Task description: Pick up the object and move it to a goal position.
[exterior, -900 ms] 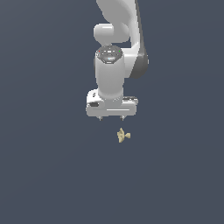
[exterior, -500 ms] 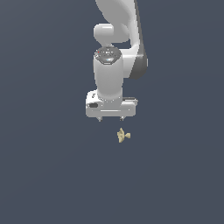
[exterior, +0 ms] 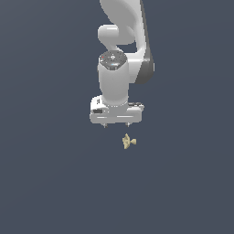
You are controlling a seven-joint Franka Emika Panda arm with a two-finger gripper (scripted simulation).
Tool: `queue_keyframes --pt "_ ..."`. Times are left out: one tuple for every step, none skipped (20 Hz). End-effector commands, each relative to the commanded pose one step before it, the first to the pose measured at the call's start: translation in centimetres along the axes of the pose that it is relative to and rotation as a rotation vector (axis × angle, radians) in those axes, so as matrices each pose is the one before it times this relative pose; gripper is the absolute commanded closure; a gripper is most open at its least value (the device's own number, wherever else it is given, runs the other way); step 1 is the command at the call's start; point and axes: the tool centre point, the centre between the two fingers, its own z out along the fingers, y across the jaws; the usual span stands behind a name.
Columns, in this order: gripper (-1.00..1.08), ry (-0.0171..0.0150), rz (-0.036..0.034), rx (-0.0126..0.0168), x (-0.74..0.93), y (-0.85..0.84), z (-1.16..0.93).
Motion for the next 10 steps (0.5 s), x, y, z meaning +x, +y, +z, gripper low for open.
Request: queue_keyframes --pt "-0.92 -0.00327 -0.01399 -0.00336 0.075 -0.633 0.922" --pt "-0.92 -0.00116 -0.00757 -0.00196 0.058 -0.334 0.498" --pt "-0.92 -0.00132 -0.00866 -0.00220 0.061 -0.386 0.567" --pt "-0.92 -0.00145 -0.00976 -0.00238 0.062 -0.440 0.636" --pt "-0.92 -0.00155 -0.01084 -0.00245 0.063 -0.492 0.702" --pt "-0.92 -0.00164 -0.01194 -0.00245 0.063 -0.546 0.769" --pt "-0.92 -0.00170 -0.01290 -0.00240 0.060 -0.595 0.827" --pt "-0.92 -0.00156 -0.01233 -0.00207 0.049 -0.574 0.787" --pt "-0.92 -0.00138 -0.01130 -0.00170 0.039 -0.531 0.718" --pt "-0.92 -0.00121 -0.01026 -0.00138 0.030 -0.486 0.650"
